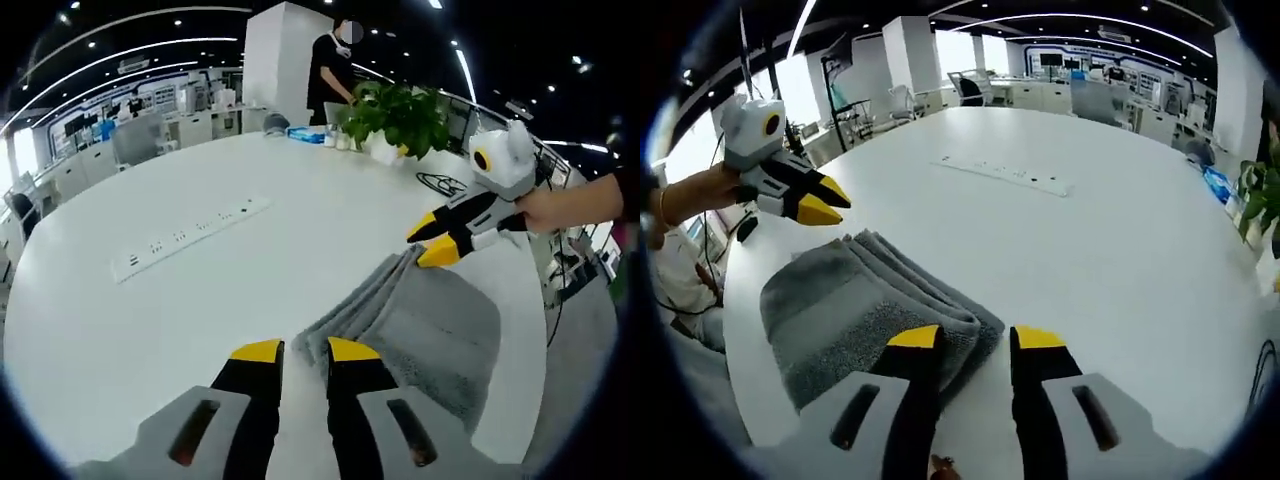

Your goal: Fold the towel on the table until its edges align and the towel forms a compact rectangular stack.

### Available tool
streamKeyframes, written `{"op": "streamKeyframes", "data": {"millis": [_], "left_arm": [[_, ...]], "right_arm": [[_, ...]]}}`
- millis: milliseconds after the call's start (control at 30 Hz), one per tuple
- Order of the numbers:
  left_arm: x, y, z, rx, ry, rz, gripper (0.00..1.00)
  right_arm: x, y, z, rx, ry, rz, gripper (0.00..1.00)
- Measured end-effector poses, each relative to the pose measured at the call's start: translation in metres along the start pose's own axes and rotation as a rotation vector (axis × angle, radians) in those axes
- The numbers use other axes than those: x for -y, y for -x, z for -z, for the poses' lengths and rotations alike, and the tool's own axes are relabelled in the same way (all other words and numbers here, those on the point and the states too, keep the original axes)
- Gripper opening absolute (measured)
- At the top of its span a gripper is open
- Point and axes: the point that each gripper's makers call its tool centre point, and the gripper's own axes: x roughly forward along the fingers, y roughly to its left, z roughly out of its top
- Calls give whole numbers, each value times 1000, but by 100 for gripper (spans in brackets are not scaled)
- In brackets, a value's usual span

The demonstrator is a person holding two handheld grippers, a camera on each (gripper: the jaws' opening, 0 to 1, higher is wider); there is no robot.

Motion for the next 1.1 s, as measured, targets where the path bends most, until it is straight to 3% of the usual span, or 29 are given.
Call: {"op": "streamKeyframes", "data": {"millis": [167, 333, 567, 800, 967, 1100], "left_arm": [[3, 7, 6, -8, -35, -13, 24], [3, 15, 10, 4, 2, -24, 29], [19, 27, 18, 17, -6, -13, 38], [27, 33, 25, 22, -18, -6, 53], [42, 39, 37, -5, -3, 31, 74], [55, 43, 47, -20, 5, 59, 76]], "right_arm": [[-2, 8, 0, 9, 6, -9, 28], [-5, 19, 4, 6, 20, -20, 31], [-11, 31, 19, -20, 50, -44, 38], [-16, 40, 31, -37, 61, -56, 46], [-22, 49, 36, -27, 93, -78, 53], [-30, 54, 44, -38, 105, -105, 58]]}}
